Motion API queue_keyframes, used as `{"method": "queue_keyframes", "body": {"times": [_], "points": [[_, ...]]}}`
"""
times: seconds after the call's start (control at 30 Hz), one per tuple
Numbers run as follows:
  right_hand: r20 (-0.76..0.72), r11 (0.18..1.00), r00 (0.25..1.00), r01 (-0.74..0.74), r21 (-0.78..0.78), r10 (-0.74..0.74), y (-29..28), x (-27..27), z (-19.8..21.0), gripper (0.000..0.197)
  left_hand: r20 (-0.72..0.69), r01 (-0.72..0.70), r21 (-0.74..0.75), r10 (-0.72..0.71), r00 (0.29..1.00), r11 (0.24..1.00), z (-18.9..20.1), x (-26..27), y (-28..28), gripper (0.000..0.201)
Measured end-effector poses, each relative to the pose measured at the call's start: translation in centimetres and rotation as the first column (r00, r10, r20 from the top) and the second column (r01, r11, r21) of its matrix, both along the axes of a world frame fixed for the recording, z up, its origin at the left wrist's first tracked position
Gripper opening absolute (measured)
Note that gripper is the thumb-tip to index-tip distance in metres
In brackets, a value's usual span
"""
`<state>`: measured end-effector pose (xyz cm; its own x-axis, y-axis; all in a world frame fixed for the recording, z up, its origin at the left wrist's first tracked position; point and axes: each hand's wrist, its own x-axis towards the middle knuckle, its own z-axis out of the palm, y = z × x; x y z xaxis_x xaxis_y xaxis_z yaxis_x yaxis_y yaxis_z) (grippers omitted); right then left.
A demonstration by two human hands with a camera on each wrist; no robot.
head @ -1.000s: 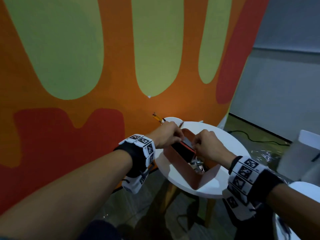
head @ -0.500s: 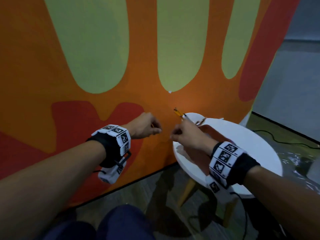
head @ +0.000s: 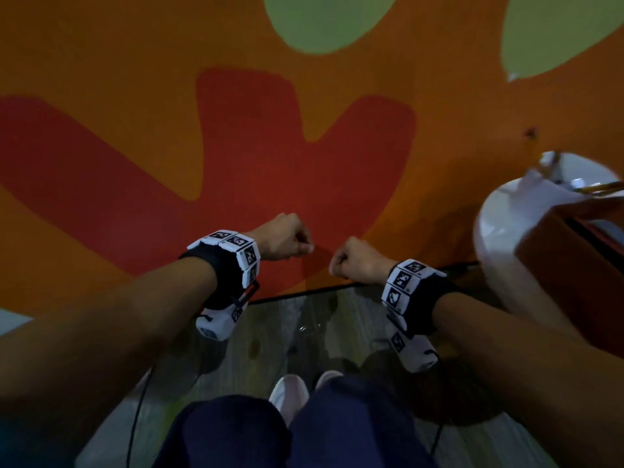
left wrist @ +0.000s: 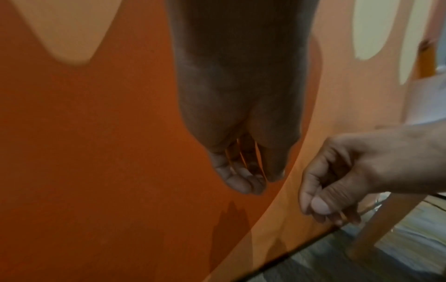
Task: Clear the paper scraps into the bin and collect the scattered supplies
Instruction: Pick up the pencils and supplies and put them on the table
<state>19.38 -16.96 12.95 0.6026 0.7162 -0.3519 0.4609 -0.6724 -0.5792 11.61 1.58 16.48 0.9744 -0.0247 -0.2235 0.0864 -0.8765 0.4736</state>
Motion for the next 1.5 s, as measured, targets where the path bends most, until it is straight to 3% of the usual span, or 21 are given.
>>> {"method": "queue_keyframes", "body": {"times": [0.27, 0.4, 0.47, 0.53, 0.6, 0.63, 0.73, 0.8, 0.87, 0.97, 1.1, 1.2, 1.3, 1.5], "points": [[-0.143, 0.987, 0.989, -0.061, -0.149, 0.039, 3.9, 0.4, -14.6, 0.025, -0.213, -0.179, -0.072, 0.16, 0.964, 0.981, -18.0, -0.5, 2.8, 0.015], [-0.242, 0.984, 0.962, 0.092, -0.15, -0.126, 3.8, 0.3, -22.0, 0.036, -0.336, -0.306, -0.095, 0.259, 0.906, 0.947, -27.0, -0.8, 2.7, 0.017], [-0.211, 0.972, 0.971, 0.063, -0.227, -0.112, 3.7, 0.2, -24.8, 0.03, -0.395, -0.342, -0.124, 0.27, 0.878, 0.932, -30.4, -0.8, 2.5, 0.021], [-0.203, 0.945, 0.969, 0.07, -0.318, -0.14, 4.2, -0.3, -27.4, 0.008, -0.415, -0.358, -0.105, 0.286, 0.864, 0.928, -33.5, -0.6, 2.5, 0.019], [-0.163, 0.915, 0.965, 0.131, -0.382, -0.206, 4.5, -0.7, -29.2, 0.018, -0.428, -0.391, -0.092, 0.318, 0.846, 0.916, -35.9, -0.8, 2.3, 0.009], [-0.141, 0.904, 0.969, 0.131, -0.408, -0.204, 4.4, -0.9, -29.6, 0.023, -0.43, -0.393, -0.086, 0.322, 0.844, 0.916, -36.5, -0.9, 2.0, 0.007], [-0.041, 0.897, 0.982, 0.153, -0.415, -0.186, 4.0, -1.7, -31.6, 0.023, -0.386, -0.376, -0.037, 0.334, 0.86, 0.926, -36.9, -1.2, 0.6, 0.037], [-0.002, 0.897, 0.983, 0.167, -0.409, -0.183, 3.9, -2.5, -32.7, 0.024, -0.325, -0.317, 0.054, 0.317, 0.891, 0.947, -37.1, -1.3, -0.3, 0.045], [0.033, 0.904, 0.986, 0.162, -0.395, -0.162, 3.7, -3.4, -33.3, 0.026, -0.28, -0.294, 0.098, 0.31, 0.908, 0.951, -37.0, -1.4, -0.9, 0.04], [0.046, 0.924, 0.991, 0.135, -0.359, -0.127, 3.4, -4.1, -34.2, 0.028, -0.209, -0.339, 0.051, 0.342, 0.916, 0.939, -37.2, -1.4, -0.8, 0.025], [-0.007, 0.93, 0.982, 0.176, -0.321, -0.189, 3.3, -3.8, -33.9, 0.026, -0.237, -0.357, 0.019, 0.352, 0.906, 0.934, -36.7, -1.1, -0.8, 0.014], [-0.067, 0.933, 0.958, 0.253, -0.255, -0.278, 3.5, -3.2, -33.1, 0.025, -0.281, -0.338, 0.044, 0.336, 0.899, 0.94, -36.5, -0.9, -1.1, 0.015], [-0.114, 0.925, 0.926, 0.337, -0.177, -0.359, 3.9, -1.9, -33.0, 0.013, -0.286, -0.227, 0.135, 0.257, 0.923, 0.964, -36.5, -1.1, -1.4, 0.024], [-0.107, 0.955, 0.969, 0.196, -0.224, -0.224, 4.4, -1.1, -32.8, 0.029, -0.19, -0.113, 0.189, 0.149, 0.97, 0.976, -36.2, -1.8, -0.7, 0.025]]}}
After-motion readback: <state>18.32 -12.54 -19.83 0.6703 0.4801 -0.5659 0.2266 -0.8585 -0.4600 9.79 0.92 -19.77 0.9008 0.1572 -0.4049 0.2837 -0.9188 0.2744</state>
